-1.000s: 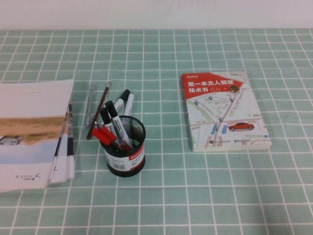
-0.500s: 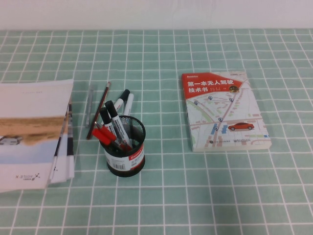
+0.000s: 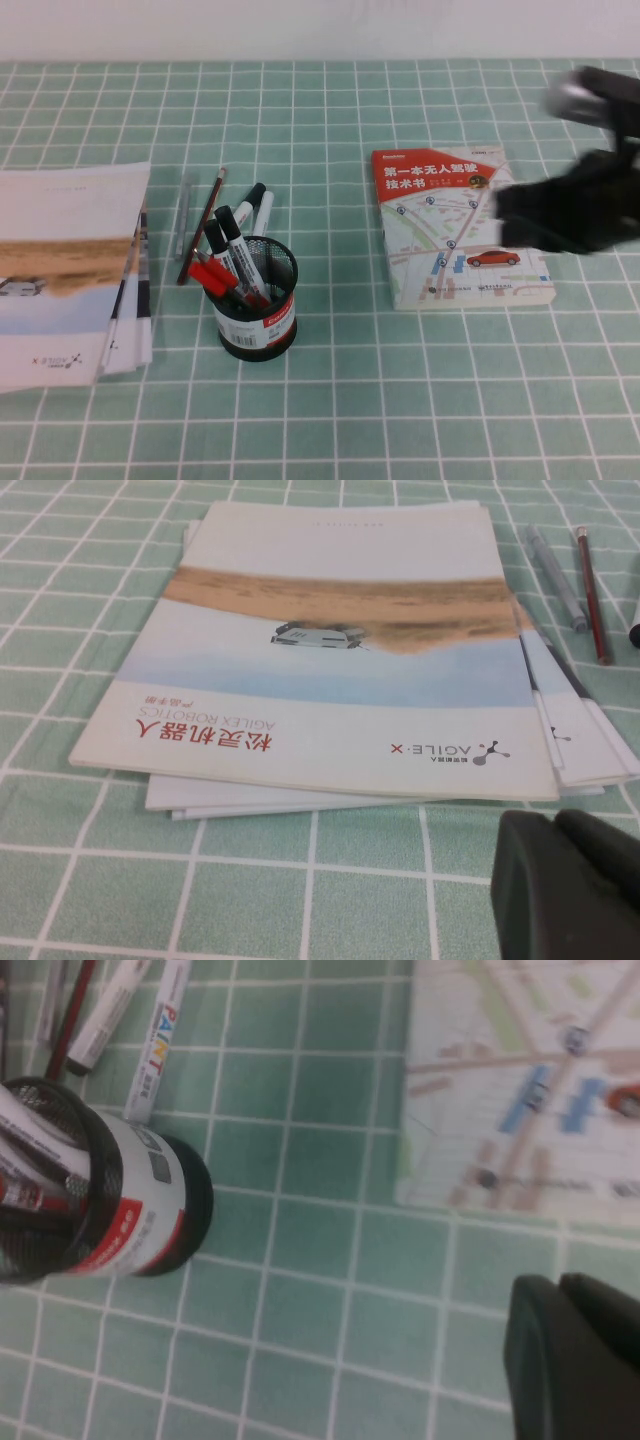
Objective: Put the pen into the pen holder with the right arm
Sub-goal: Pick up the pen on the table
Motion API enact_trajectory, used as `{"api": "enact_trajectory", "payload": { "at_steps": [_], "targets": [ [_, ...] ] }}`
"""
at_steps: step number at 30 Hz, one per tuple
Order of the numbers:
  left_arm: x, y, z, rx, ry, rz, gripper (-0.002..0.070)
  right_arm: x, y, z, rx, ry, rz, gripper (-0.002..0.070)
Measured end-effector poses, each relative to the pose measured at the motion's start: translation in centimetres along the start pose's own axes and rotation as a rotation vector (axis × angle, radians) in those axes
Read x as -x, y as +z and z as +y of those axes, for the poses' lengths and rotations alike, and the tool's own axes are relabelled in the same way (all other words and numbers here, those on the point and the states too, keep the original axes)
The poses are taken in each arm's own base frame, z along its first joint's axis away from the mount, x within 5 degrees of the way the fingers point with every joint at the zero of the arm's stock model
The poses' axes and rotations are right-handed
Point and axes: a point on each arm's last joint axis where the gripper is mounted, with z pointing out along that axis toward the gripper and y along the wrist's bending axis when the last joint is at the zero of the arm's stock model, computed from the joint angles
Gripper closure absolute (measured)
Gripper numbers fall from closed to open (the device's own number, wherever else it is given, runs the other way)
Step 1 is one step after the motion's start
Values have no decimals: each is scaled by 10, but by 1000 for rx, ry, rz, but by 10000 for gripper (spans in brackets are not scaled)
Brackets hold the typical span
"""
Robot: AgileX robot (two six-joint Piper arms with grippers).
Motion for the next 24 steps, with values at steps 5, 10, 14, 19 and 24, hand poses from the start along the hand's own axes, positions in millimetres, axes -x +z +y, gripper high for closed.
{"api": "enact_trajectory", "payload": {
  "at_steps": [5, 10, 14, 19, 24],
  "targets": [
    [0, 0, 0, 0, 0, 0, 679, 33, 55, 42, -18, -88, 85, 696],
    [0, 0, 0, 0, 0, 0, 679, 63, 110, 81, 8, -144, 140, 696],
    [0, 0, 0, 0, 0, 0, 679, 84, 156, 106, 22, -192, 157, 696],
    [0, 0, 0, 0, 0, 0, 679, 98, 197, 122, 21, -191, 172, 685],
    [0, 0, 0, 0, 0, 0, 679, 103, 225, 134, 39, -184, 143, 582]
  ]
}}
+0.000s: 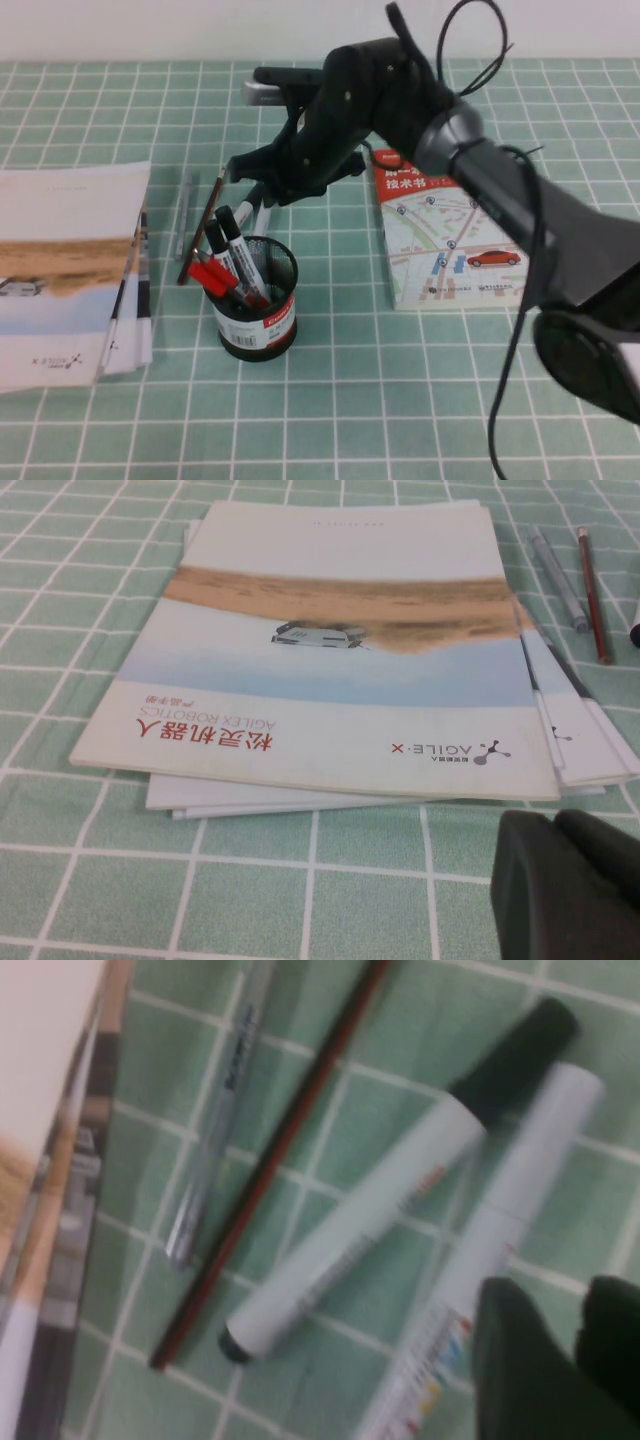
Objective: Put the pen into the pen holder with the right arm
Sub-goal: Pick up the pen on the table
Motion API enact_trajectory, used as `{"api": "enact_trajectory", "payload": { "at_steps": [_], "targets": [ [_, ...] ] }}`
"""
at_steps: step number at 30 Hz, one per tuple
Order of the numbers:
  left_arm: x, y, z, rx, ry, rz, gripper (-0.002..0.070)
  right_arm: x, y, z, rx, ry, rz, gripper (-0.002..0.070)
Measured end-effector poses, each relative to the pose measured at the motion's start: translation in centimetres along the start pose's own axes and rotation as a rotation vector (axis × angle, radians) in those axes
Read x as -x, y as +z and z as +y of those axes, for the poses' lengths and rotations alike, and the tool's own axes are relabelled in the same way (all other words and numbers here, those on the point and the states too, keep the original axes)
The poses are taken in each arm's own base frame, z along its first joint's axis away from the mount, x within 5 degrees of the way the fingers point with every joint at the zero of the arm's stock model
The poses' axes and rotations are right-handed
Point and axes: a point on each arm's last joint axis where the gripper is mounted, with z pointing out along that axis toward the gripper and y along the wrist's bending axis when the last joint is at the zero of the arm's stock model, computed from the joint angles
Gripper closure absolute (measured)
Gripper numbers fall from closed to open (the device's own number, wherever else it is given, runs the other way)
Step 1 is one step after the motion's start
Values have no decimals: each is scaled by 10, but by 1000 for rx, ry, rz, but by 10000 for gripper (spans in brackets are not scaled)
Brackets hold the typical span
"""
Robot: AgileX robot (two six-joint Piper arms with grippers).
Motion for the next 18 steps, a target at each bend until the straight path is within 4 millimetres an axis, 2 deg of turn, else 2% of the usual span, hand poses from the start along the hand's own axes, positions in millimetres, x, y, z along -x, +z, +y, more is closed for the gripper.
{"api": "enact_trajectory", "payload": {
  "at_steps": [4, 6, 10, 18],
  "targets": [
    [0, 0, 0, 0, 0, 0, 679, -1, 16, 6, 1, -15, -16, 456],
    [0, 0, 0, 0, 0, 0, 679, -2, 22, 8, -9, -27, -23, 435],
    [0, 0, 0, 0, 0, 0, 679, -8, 37, 8, -58, -64, -17, 421],
    [0, 0, 0, 0, 0, 0, 679, -9, 51, 5, -73, -81, -51, 417]
  ]
}}
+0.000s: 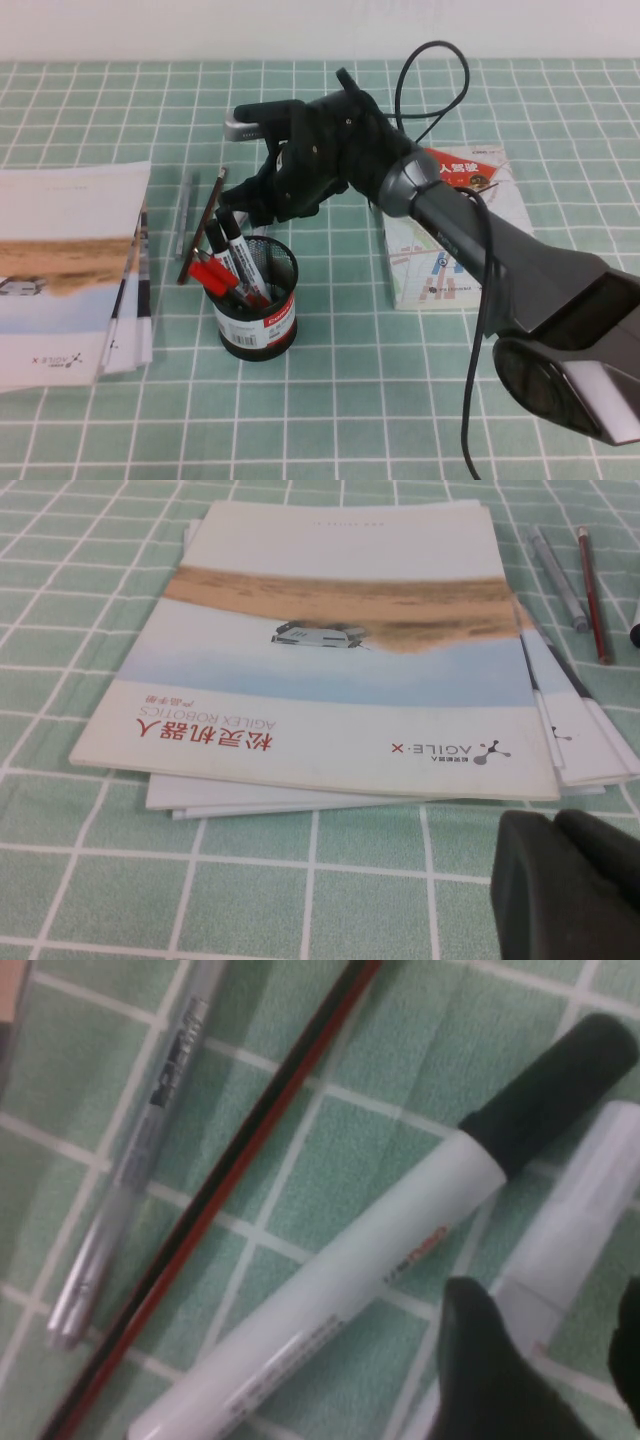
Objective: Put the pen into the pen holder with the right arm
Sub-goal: Pick up the pen on the table
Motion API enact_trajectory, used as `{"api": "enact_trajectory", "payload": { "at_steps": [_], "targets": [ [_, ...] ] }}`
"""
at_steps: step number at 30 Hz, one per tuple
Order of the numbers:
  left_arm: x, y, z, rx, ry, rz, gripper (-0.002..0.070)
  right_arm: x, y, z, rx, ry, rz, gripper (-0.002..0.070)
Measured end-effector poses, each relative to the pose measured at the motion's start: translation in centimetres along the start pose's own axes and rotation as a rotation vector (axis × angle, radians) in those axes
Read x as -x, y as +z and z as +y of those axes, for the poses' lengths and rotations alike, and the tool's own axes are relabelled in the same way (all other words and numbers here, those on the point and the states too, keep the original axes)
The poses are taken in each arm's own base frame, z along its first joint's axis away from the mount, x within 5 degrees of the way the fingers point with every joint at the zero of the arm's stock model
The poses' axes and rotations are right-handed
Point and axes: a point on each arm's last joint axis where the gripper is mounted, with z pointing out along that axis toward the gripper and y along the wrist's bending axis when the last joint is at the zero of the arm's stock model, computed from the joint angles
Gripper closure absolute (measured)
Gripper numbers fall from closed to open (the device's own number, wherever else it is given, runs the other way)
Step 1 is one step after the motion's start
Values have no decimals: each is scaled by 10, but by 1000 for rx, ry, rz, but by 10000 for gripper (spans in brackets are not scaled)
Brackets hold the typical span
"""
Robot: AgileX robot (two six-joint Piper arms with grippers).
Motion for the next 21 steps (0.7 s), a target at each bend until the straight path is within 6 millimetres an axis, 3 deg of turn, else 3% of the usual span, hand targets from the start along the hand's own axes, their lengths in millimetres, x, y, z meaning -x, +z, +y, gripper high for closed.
{"api": "enact_trajectory", "payload": {
  "at_steps": [5, 21],
  "targets": [
    [0, 0, 0, 0, 0, 0, 679, -4, 9, -1, -8, -5, 12, 417],
    [0, 0, 0, 0, 0, 0, 679, -11, 6, -3, -128, -79, 77, 418]
  ]
}}
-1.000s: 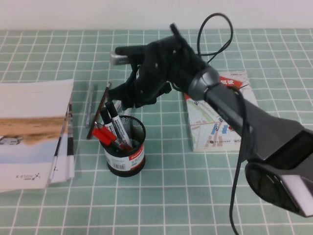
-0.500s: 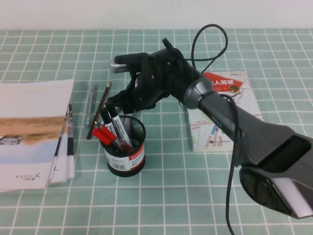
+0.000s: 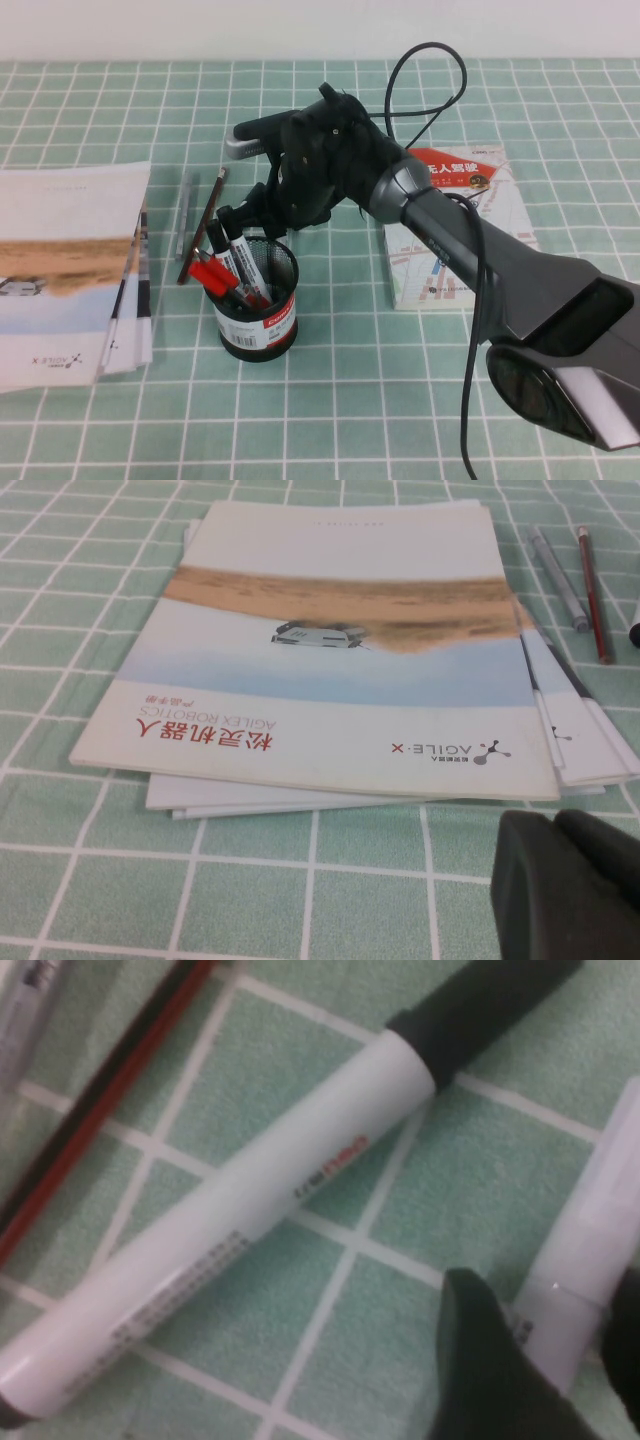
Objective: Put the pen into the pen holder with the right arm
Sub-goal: Pick up the pen on the table, then place the pen onto the pen holder
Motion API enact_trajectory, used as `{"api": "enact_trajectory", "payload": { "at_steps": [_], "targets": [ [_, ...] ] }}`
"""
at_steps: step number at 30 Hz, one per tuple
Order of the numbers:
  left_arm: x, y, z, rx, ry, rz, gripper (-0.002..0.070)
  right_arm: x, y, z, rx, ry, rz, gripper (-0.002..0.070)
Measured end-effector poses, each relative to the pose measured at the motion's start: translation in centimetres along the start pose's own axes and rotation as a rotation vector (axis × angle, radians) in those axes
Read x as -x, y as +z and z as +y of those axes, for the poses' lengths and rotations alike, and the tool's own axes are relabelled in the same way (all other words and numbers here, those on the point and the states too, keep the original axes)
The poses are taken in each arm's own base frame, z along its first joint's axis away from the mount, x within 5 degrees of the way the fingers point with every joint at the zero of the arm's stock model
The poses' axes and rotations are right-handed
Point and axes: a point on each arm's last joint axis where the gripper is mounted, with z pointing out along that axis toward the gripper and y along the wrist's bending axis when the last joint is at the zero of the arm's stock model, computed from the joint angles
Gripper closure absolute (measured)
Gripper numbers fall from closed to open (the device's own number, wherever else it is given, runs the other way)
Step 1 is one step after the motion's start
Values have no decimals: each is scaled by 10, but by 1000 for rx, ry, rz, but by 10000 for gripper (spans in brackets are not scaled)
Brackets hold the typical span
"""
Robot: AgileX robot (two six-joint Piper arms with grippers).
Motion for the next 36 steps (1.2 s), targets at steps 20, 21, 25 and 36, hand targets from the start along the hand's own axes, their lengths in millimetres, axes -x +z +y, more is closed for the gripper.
{"api": "enact_trajectory", "payload": {
  "at_steps": [20, 21, 25, 36],
  "targets": [
    [0, 0, 0, 0, 0, 0, 679, 1, -3, -27, -17, 73, 62, 562],
    [0, 0, 0, 0, 0, 0, 679, 1, -3, -27, -13, 64, 63, 562],
    [0, 0, 0, 0, 0, 0, 679, 2, -5, -27, -6, 50, 63, 562],
    [0, 0, 0, 0, 0, 0, 679, 20, -96, -28, 8, 1, -17, 563]
  ]
}}
